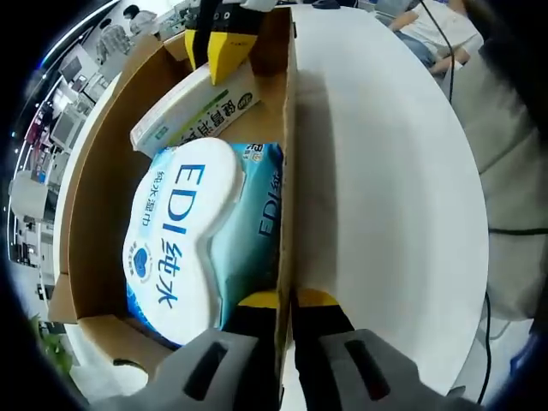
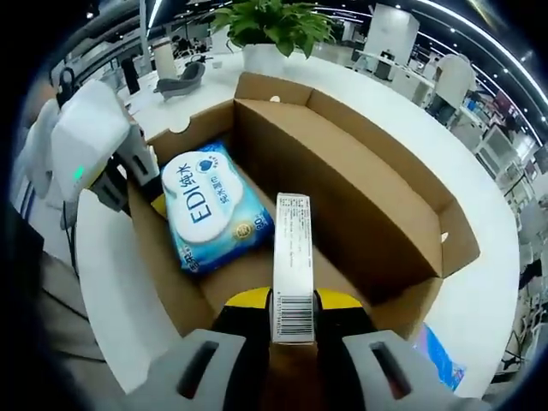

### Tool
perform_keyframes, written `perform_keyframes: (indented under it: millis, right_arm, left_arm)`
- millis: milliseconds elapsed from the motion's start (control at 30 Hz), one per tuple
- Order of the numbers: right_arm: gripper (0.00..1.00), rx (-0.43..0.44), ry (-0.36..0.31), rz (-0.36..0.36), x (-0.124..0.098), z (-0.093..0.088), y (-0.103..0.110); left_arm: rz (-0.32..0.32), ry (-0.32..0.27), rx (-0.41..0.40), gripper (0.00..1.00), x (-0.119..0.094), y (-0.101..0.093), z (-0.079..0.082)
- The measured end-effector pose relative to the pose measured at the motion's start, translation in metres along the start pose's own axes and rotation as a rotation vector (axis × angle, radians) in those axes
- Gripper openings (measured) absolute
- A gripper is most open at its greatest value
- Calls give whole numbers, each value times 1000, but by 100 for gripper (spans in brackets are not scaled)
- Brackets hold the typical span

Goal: Operate the shoe box by opening the lid, removing the specified soft item, and placing it in the target area until the item is outside and the box remains undamaged.

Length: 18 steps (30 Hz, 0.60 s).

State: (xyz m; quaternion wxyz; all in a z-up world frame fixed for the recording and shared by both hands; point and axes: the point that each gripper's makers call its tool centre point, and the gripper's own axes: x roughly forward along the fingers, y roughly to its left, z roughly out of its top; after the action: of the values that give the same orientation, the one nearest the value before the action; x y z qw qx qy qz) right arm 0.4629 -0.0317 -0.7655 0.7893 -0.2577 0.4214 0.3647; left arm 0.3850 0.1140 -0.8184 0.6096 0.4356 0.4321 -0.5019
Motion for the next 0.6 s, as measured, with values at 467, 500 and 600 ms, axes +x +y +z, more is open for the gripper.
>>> perform_keyframes:
  millis: [467,500,600]
  right_arm:
    - [16,8,119,12,-1,-2,2]
    - [16,6,121,15,-1,-2,2]
    - [17,21,131,28,-2,-2,1]
  left_arm:
    - [3,-1,2,1,0,0,0]
    - [4,-1,2,1,0,0,0]
    - [5,-1,2,1,0,0,0]
